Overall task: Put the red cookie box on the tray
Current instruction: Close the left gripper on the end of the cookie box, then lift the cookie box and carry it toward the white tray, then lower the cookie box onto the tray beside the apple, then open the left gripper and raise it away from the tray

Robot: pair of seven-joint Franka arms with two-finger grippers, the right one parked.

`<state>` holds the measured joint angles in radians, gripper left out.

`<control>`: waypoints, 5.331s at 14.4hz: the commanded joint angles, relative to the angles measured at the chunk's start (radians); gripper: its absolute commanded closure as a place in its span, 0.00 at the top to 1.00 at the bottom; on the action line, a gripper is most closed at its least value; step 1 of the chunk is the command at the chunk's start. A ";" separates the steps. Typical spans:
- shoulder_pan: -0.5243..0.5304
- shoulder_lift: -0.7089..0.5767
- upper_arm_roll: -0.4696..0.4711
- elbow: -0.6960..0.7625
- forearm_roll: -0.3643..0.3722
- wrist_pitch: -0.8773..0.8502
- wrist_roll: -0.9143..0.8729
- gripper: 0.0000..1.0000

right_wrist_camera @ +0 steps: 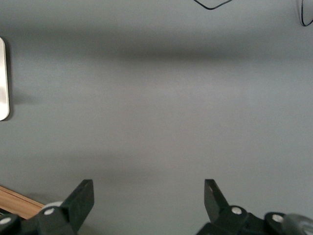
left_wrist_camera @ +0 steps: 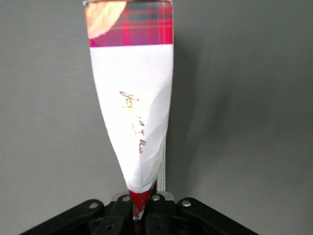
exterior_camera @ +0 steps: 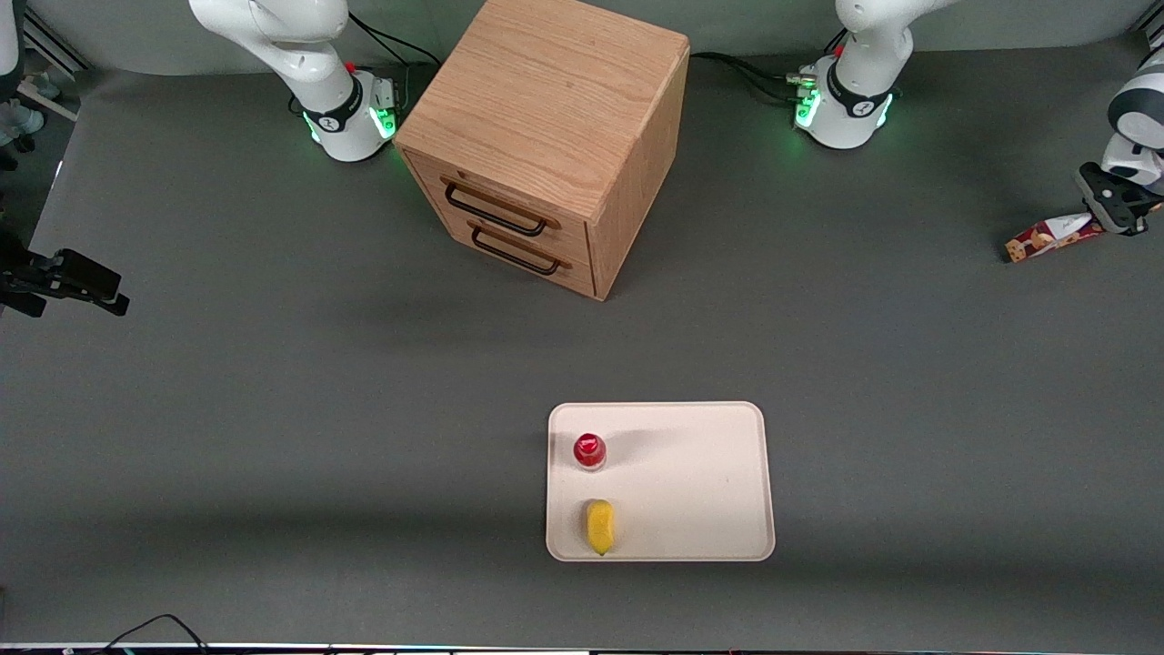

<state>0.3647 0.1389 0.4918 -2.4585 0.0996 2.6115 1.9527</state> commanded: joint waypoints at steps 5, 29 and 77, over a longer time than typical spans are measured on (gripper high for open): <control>-0.087 -0.094 -0.183 0.352 -0.001 -0.486 -0.548 0.00; -0.503 0.665 -0.826 1.208 0.234 -0.605 -2.509 0.00; -0.458 -0.226 -0.404 0.900 -0.069 -1.140 -1.924 1.00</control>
<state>-0.0900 -0.1011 0.0739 -1.5936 0.0448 1.4853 -0.0190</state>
